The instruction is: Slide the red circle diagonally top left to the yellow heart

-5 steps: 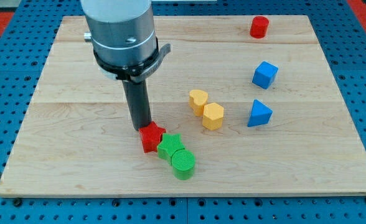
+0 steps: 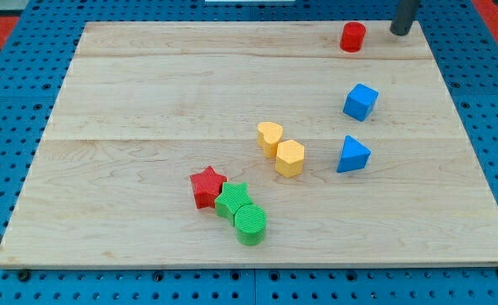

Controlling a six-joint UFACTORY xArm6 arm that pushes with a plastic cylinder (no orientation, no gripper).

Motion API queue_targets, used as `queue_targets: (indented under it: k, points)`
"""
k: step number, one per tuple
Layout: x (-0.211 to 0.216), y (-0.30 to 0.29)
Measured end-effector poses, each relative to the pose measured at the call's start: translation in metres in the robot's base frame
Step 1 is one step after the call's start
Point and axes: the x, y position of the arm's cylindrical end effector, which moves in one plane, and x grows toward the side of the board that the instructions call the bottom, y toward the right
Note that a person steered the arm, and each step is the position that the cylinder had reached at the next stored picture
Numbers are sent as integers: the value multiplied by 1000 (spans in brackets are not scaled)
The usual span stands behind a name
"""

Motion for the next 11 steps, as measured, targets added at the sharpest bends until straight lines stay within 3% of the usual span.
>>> queue_targets:
  k: [2, 3, 5, 8, 11]
  points:
    - [103, -193]
    - [113, -232]
    - [95, -227]
    - [86, -306]
    - [52, -241]
